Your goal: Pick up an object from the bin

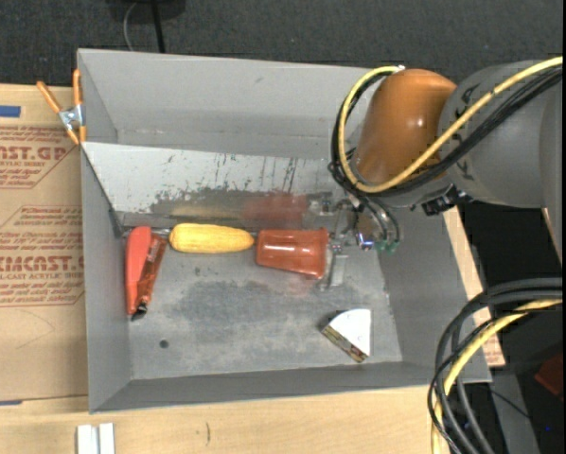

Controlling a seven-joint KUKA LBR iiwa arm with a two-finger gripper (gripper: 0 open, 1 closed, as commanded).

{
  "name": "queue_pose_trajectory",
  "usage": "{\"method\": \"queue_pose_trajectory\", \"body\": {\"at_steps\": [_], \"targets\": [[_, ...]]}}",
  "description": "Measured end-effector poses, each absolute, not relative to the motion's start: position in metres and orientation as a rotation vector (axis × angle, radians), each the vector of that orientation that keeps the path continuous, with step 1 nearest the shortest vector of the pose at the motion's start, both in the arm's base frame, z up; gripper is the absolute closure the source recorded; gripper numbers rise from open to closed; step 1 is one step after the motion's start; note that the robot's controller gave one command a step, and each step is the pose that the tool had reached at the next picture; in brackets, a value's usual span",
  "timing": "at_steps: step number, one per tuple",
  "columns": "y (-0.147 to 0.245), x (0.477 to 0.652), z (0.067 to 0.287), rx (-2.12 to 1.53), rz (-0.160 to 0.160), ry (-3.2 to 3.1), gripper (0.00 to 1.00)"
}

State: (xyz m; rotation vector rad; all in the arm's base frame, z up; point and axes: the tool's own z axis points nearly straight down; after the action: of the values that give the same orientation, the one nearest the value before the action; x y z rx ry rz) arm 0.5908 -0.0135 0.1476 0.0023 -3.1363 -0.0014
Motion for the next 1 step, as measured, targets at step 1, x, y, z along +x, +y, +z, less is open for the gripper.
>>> {"method": "queue_pose_trajectory", "body": {"at_steps": [1], "targets": [[-0.0136, 0.5923, 0.1526, 0.003, -0.001, -3.143, 0.00]]}}
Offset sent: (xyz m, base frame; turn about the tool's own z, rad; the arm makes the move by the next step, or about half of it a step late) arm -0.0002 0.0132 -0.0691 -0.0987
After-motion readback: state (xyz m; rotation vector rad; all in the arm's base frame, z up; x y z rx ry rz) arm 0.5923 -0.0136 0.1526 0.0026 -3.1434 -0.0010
